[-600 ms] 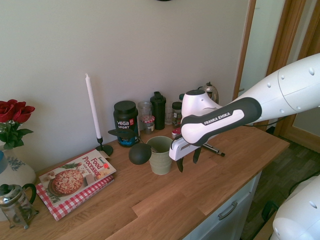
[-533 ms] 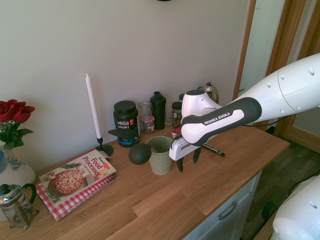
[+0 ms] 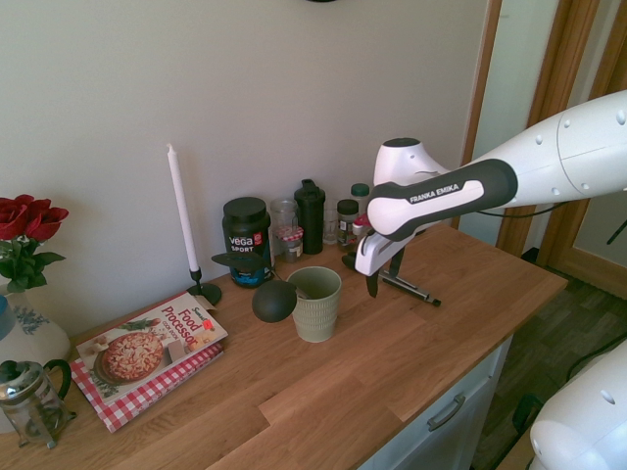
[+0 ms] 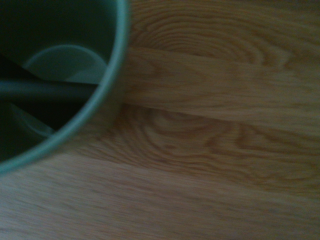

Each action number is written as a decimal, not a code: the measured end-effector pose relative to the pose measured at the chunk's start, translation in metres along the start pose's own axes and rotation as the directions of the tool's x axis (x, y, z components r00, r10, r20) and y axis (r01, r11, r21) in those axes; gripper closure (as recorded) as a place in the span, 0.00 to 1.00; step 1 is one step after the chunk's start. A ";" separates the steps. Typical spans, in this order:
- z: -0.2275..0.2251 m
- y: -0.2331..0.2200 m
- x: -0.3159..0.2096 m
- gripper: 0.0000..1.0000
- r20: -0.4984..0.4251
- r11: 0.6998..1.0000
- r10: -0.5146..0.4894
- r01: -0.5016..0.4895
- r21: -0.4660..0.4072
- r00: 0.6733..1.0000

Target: Put the tongs back in the holder

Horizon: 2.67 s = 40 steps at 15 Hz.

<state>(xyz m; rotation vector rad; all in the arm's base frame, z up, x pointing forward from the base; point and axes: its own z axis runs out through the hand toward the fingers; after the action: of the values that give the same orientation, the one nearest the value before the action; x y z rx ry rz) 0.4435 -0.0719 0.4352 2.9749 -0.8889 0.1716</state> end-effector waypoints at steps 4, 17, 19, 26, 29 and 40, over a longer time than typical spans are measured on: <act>0.022 0.031 0.045 0.00 -0.032 0.999 -0.032 0.032 0.004 0.999; 0.094 0.041 0.149 1.00 0.036 0.999 -0.040 0.040 0.002 0.999; 0.098 0.039 0.153 1.00 0.046 0.999 -0.043 0.044 0.000 0.998; 0.101 0.030 0.160 1.00 0.057 0.998 -0.055 0.055 -0.005 0.997; 0.100 0.028 0.161 1.00 0.058 0.998 -0.058 0.059 -0.005 0.997; 0.106 0.026 0.166 1.00 0.074 0.998 -0.059 0.060 -0.013 0.996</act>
<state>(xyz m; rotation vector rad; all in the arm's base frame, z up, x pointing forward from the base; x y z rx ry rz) 0.5778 -0.1905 0.3489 3.0068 -0.8037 0.0537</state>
